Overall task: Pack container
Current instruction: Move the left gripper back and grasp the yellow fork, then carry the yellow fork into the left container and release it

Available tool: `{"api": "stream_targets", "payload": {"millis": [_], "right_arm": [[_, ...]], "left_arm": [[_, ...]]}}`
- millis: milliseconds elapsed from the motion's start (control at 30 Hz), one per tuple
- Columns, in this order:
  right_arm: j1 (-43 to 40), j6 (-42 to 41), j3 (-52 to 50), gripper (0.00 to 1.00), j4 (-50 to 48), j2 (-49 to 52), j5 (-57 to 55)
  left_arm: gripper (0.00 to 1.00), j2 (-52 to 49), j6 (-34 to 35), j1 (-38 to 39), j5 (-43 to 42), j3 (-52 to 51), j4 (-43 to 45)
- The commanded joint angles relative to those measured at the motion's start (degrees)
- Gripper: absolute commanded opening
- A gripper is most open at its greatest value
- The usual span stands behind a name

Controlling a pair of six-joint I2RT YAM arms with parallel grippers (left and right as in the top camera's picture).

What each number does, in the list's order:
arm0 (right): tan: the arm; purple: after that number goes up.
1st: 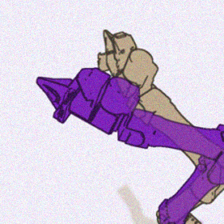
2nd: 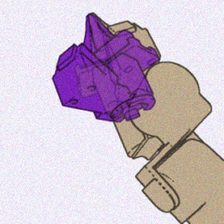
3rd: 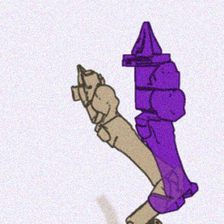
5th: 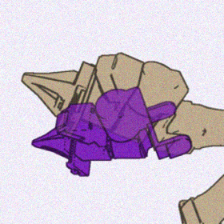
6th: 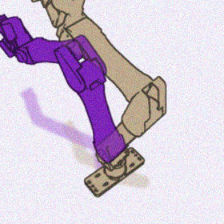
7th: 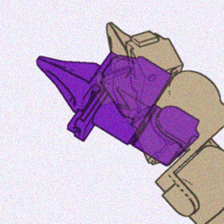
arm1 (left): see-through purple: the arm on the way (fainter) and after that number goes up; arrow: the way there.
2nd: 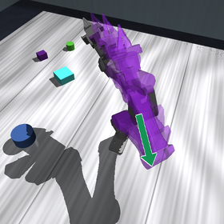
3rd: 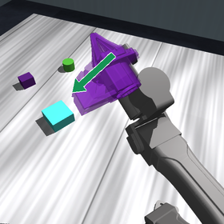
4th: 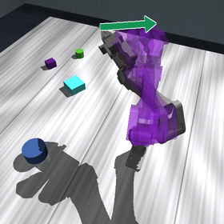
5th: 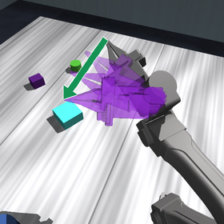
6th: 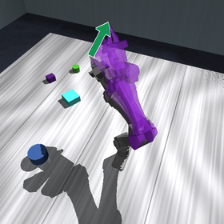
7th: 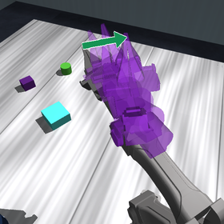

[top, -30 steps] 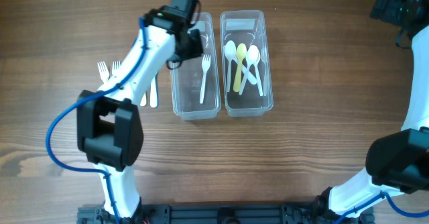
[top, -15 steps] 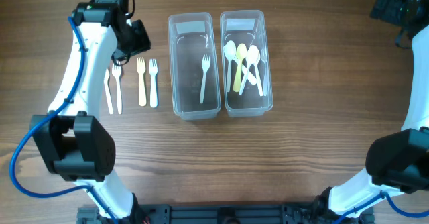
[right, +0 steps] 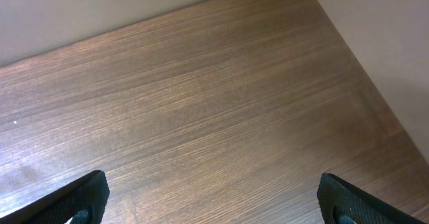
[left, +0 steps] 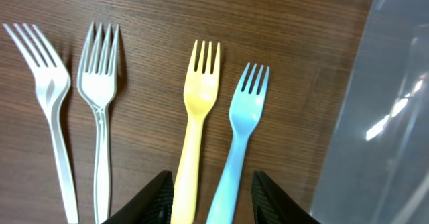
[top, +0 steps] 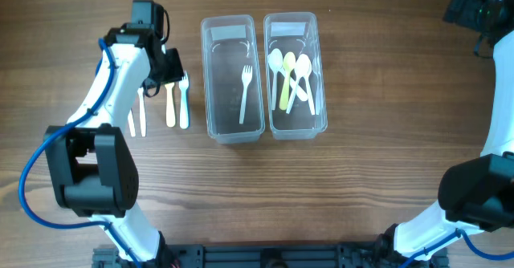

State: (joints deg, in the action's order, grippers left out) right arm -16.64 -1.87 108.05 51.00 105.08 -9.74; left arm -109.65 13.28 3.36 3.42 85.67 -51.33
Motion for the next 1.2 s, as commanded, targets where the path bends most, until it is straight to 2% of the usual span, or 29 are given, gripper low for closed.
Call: {"api": "stream_targets", "payload": {"millis": [0, 200, 567, 933, 1000, 1100, 1167], "right_arm": [[0.17, 0.35, -0.09, 1.0, -0.2, 0.57, -1.01], [0.17, 0.37, -0.09, 1.0, -0.2, 0.57, -1.01], [0.22, 0.39, -0.11, 1.0, -0.39, 0.57, -1.01], [0.28, 0.37, -0.11, 1.0, -0.39, 0.57, -1.01], [0.28, 0.35, -0.11, 1.0, -0.42, 0.59, -1.01], [0.28, 0.35, -0.11, 1.0, -0.39, 0.57, -1.01], [0.28, 0.35, -0.11, 1.0, -0.39, 0.59, -1.01]], "left_arm": [[0.41, -0.02, -3.3, -0.02, 0.81, -3.76, 3.17], [0.44, -0.31, -3.89, -0.35, 0.79, -8.11, 8.41], [0.36, -5.53, -3.87, -2.49, 0.76, -8.7, 9.6], [0.33, -8.98, -3.91, -2.84, 0.52, -8.74, 10.32], [0.27, -9.29, -3.89, -2.84, 0.5, -8.74, 10.29], [0.06, -9.31, -3.89, -2.84, 0.55, -8.74, 10.45], [0.04, -9.18, -3.89, -2.86, 0.57, -8.72, 10.4]]}}
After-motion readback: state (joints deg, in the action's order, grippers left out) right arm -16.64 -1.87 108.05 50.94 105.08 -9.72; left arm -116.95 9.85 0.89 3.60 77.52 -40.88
